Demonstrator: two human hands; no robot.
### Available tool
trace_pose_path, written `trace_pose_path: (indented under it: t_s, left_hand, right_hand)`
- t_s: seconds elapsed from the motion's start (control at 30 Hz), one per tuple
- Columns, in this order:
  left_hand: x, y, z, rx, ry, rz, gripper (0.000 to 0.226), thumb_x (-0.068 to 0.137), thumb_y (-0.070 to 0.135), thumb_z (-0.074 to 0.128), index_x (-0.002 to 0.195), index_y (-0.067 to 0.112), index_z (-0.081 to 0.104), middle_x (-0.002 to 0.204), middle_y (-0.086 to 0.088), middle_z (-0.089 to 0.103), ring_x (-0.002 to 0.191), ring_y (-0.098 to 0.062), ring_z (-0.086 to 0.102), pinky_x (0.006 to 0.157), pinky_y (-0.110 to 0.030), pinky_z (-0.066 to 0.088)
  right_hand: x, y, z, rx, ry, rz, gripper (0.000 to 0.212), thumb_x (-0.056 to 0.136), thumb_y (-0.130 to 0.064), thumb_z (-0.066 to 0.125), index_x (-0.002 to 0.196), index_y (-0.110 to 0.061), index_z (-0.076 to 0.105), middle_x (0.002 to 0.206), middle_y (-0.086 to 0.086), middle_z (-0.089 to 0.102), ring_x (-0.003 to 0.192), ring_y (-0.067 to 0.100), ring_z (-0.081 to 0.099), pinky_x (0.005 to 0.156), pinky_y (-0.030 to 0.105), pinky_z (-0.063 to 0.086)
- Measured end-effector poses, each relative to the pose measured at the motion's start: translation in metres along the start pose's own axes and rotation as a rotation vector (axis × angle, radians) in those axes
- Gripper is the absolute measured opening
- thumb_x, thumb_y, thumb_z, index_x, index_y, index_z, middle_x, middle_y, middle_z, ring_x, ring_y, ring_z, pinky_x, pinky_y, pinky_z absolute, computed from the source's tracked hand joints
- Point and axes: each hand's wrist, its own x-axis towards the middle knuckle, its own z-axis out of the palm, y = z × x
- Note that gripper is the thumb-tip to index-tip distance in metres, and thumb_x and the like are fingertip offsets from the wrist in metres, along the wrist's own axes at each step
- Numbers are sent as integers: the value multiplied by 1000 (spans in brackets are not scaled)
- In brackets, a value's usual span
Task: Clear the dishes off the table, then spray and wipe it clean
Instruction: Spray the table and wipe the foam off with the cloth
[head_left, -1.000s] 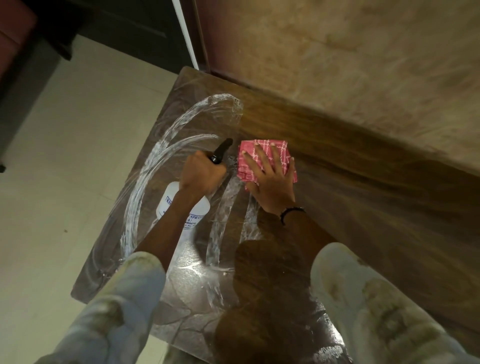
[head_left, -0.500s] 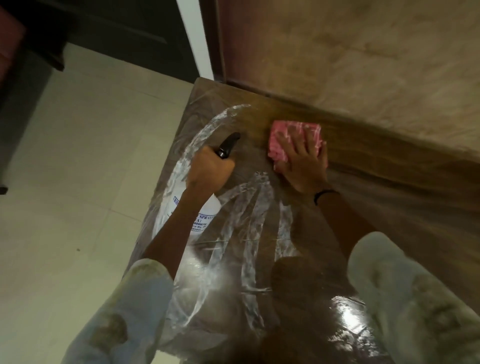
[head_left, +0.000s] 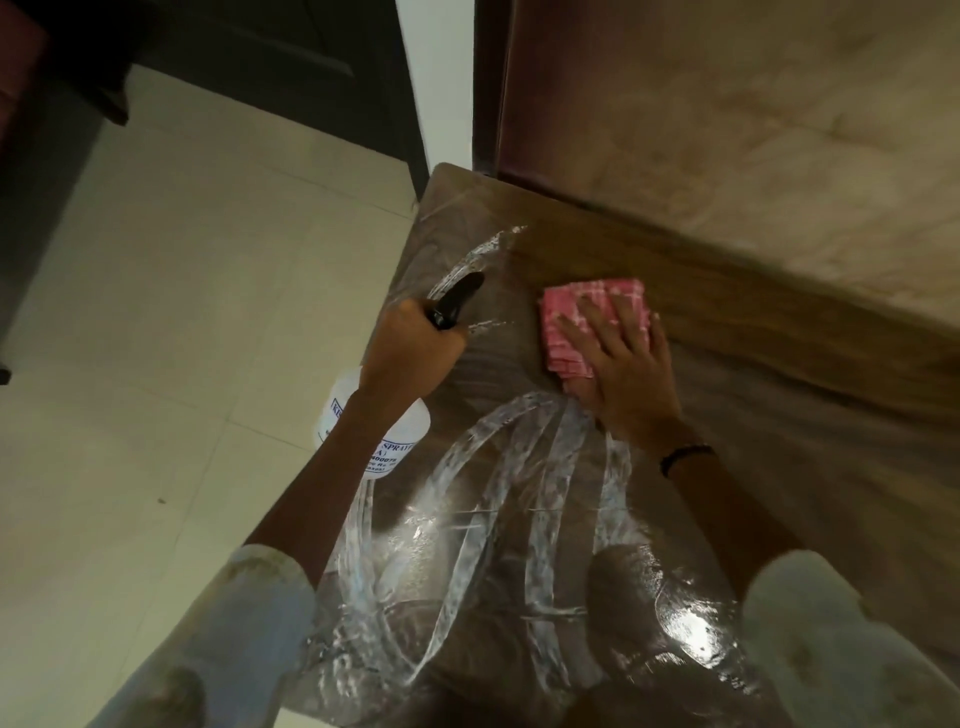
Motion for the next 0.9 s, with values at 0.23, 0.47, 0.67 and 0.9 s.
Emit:
trace_pose_path:
  t_s: [0.23, 0.47, 0.67, 0.9]
  left_hand:
    - [13, -14, -12, 28, 14, -6, 13, 79, 18, 60, 85, 7, 60, 68, -13, 57, 54, -27, 51, 47, -26, 35]
    - [22, -14, -14, 83, -17, 12, 7, 79, 17, 60, 79, 10, 58, 57, -4, 51, 50, -24, 49, 47, -25, 35]
    - [33, -6, -16, 53, 32, -32, 22, 76, 17, 61, 84, -3, 60, 67, -11, 59, 53, -23, 54, 47, -25, 38]
    - [40, 4, -24, 30, 58, 4, 22, 80, 15, 59, 94, -2, 62, 67, -9, 56, 56, -24, 53, 49, -26, 39]
  right_hand:
    - [83, -16, -28, 107, 35, 262, 64, 95, -49, 34, 151, -33, 8, 160, 4, 4, 145, 39, -1, 110, 67, 4]
    - [64, -53, -8, -32, 83, -111, 60, 91, -54, 30, 147, -32, 24, 156, 5, 25, 144, 37, 18, 110, 67, 17]
    - [39, -40, -1, -59, 97, -101, 68, 84, -60, 29, 148, -38, 19, 158, -2, 20, 146, 30, 13, 113, 62, 14]
    - [51, -39, -4, -26, 101, -69, 67, 84, -58, 31, 147, -36, 24, 156, -1, 26, 144, 31, 18, 111, 63, 17]
